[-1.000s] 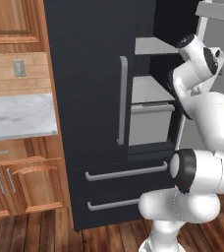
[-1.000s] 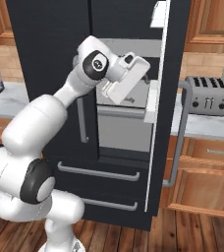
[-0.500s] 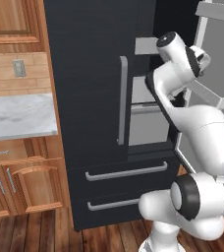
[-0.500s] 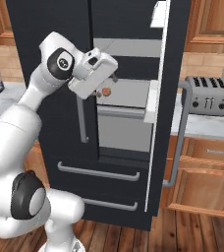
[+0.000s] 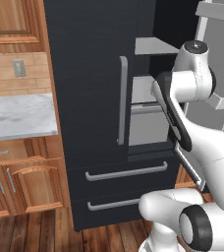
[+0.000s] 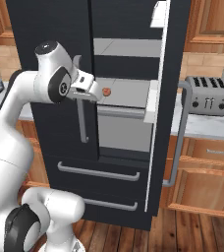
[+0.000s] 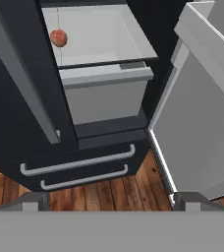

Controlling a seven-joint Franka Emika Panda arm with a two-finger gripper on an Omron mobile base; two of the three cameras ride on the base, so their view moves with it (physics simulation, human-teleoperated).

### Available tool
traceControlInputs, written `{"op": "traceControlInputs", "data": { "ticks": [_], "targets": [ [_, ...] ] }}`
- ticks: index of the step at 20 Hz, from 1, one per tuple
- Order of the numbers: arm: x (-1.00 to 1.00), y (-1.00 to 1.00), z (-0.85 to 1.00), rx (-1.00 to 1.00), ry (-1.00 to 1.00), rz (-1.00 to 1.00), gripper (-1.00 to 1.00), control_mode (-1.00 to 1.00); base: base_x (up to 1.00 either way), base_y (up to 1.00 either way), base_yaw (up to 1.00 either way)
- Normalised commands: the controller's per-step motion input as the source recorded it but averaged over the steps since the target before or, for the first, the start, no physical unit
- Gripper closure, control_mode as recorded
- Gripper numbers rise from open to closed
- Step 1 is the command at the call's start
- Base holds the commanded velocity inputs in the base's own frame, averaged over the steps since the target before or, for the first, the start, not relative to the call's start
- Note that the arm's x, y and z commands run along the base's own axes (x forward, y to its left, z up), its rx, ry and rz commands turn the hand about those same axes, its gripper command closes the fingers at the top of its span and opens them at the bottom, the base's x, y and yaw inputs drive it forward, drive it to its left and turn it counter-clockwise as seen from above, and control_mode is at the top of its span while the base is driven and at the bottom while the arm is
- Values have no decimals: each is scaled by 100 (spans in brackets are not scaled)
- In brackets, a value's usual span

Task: Retrieve the tangerine and peach from the fridge and place them into the bowl on the dining table.

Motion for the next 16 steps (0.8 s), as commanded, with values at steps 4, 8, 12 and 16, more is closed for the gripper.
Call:
{"op": "traceControlInputs", "data": {
  "ticks": [4,8,12,16],
  "targets": [
    [-16,49,-31,27,-42,0,-100,-100,0,0,0],
    [1,58,-9,5,-22,0,-100,-100,0,0,0],
    [21,49,1,-6,-1,1,-100,-100,0,0,0],
    [35,54,0,-10,0,2,-100,-100,0,0,0]
  ]
}}
